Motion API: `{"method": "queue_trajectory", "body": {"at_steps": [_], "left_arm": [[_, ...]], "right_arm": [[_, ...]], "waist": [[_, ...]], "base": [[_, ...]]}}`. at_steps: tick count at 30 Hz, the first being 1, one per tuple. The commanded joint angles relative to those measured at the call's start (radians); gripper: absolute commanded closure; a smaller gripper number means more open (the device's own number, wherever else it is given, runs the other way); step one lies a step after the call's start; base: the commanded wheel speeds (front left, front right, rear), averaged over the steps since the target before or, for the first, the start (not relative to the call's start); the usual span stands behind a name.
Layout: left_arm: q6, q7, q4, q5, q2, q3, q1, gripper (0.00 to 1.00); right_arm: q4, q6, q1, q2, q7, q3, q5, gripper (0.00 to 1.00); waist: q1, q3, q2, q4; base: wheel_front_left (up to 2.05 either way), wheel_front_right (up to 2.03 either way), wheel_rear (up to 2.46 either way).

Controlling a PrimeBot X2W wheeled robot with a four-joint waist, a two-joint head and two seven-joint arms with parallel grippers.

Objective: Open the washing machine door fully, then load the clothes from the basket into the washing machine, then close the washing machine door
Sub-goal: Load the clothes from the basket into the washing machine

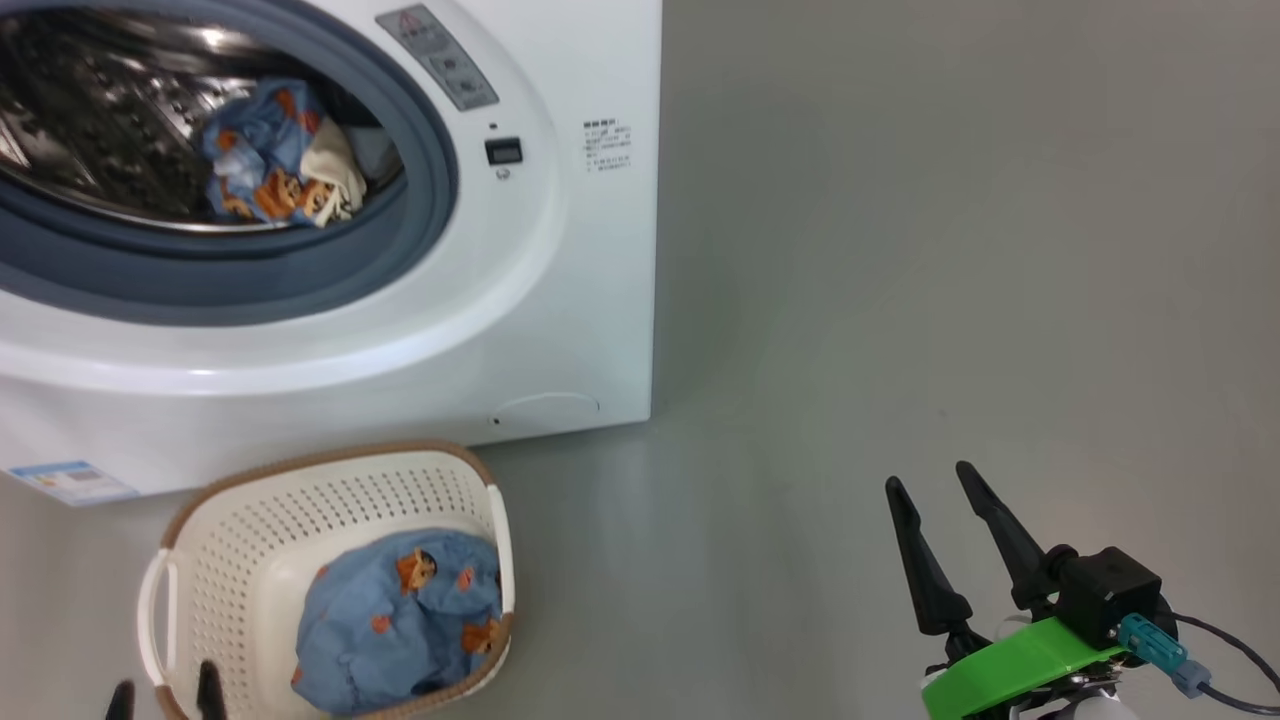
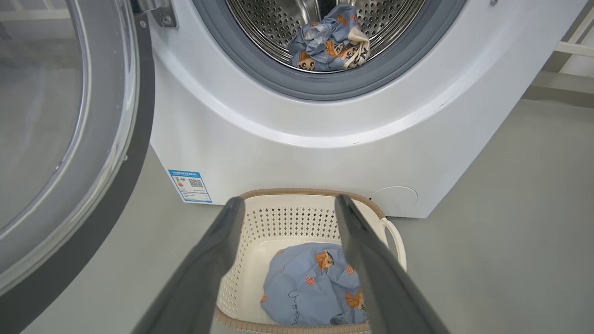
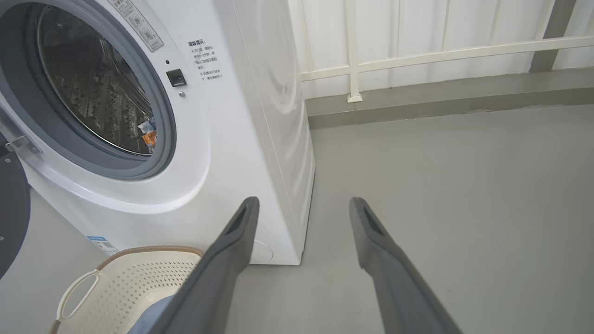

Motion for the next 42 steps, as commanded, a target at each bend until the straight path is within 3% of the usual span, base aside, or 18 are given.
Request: {"method": "queue_trajectory", "body": {"at_steps": [1,12,27,34,42], "left_arm": [[-0.002,-0.007,-0.011,-0.020,0.019,0.018,-0.055,0.00],[-0.003,-0.007,0.009,-0.146,0.148,-0.080,-0.214,0.00],[-0.003,-0.007,0.138,-0.329,0.280,-0.193,-0.433,0.00],[-0.003,-0.007,0.215,-0.420,0.369,-0.305,-0.523,0.00],[-0.003,-0.007,0.294,-0.609,0.483,-0.457,-0.638,0.00]], "right_arm": [[-0.033,0.002,-0.002,0.001,-0.005,0.017,-0.013,0.00],[-0.057,0.002,-0.062,0.001,-0.005,0.011,-0.035,0.00],[-0.091,0.002,-0.152,0.001,-0.005,0.030,-0.040,0.00],[-0.121,0.002,-0.167,0.001,-0.005,0.038,-0.036,0.00],[-0.151,0.002,-0.174,0.001,-0.005,0.045,-0.022,0.00]], "waist": [[0.0000,0.079,0.0000,0.000],[0.0000,0.347,0.0000,0.016],[0.0000,0.605,0.0000,0.007],[0.0000,0.706,0.0000,-0.010],[0.0000,0.792,0.0000,-0.029]], "base": [[0.00,0.00,0.00],[0.00,0.00,0.00],[0.00,0.00,0.00],[0.00,0.00,0.00],[0.00,0.00,0.00]]}}
